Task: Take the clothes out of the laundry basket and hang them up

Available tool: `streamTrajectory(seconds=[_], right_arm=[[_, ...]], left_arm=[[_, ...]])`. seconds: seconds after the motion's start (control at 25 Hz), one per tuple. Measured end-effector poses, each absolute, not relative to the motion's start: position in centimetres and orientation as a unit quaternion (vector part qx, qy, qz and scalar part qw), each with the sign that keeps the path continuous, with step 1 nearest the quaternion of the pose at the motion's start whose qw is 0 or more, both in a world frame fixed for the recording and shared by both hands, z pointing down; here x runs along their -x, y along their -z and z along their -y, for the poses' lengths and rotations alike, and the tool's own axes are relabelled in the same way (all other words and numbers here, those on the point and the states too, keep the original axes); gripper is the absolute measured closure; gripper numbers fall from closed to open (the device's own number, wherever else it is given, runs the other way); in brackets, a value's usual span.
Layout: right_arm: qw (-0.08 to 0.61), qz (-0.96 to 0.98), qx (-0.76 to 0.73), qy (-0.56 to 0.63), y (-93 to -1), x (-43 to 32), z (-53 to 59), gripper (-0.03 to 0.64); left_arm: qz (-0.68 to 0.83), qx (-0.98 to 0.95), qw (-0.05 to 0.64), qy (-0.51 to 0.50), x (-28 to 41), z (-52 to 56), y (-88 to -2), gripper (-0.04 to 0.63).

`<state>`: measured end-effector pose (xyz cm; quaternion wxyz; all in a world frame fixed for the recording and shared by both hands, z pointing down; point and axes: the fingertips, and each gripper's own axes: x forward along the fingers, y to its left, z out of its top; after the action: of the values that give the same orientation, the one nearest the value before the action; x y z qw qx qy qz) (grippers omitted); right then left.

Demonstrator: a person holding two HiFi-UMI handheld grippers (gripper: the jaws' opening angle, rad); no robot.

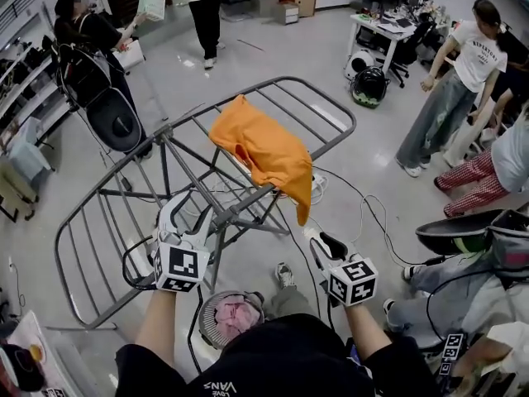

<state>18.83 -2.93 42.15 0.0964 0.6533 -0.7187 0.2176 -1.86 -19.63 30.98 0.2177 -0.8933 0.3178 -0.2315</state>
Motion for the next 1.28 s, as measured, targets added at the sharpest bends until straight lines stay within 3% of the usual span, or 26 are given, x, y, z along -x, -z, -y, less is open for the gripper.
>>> streamTrajectory(seconds=[1.04,1.28], right_arm=[[0.089,0.871,-0.45,-0.176,-38.5,-11.3,13.4,0.518],[0.094,0.88,-0.425,-0.189,-40.4,-9.3,11.9,0.518]], left_arm=[[-0.537,0.815,0.053,0.212,9.5,13.3,-36.9,0.419],[-0.581,0.799,-0.073,0.137,12.4,10.0,-40.4,0.419]])
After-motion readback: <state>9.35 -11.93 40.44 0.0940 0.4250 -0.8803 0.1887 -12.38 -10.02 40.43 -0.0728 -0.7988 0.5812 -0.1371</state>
